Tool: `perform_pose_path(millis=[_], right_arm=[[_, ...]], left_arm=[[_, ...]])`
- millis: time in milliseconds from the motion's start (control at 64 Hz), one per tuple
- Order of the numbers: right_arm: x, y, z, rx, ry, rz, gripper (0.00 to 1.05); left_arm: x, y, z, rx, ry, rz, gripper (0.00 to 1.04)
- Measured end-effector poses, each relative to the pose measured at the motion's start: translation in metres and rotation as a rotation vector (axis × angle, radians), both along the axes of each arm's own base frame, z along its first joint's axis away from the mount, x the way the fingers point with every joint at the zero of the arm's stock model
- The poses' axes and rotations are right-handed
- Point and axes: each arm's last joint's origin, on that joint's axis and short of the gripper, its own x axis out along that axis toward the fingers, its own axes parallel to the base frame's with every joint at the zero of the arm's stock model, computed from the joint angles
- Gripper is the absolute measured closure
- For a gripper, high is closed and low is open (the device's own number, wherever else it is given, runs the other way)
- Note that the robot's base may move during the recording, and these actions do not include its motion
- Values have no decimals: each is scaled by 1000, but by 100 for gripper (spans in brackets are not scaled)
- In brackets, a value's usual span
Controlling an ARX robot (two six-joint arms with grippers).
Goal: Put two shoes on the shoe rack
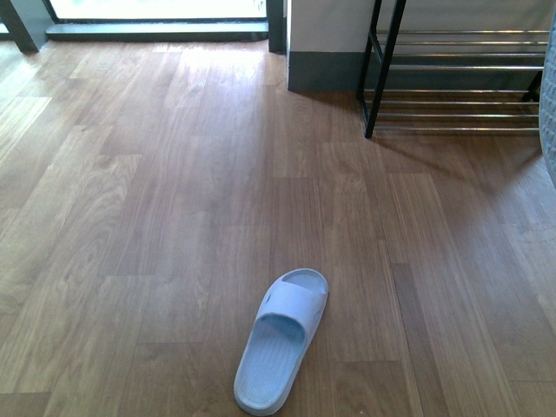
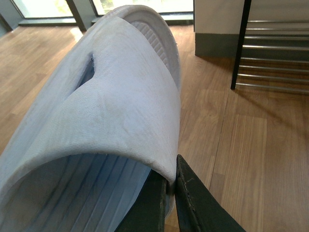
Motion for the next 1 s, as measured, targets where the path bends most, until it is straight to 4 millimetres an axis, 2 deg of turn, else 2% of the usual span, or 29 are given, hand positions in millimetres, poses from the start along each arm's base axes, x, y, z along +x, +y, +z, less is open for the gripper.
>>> perform_pose_path(millis=[718,781,859,890,999], right_arm=[[0,-1,-1,-5,-1,-2,103],[0,-1,-1,-6,0,-3,103],[0,-1,-1,-6,-1,-4,103],[0,-1,-1,-5,-1,-1,103],[0,0,-1,-7,-2,5,103]], left_arm=[[0,0,0,0,0,-1,9],[2,0,-1,-47,134,133,9],[21,-4,3,-109,276,313,9],[28,-6,3,-112,296,320,9],[74,-16,-5,-128,380,262,9]])
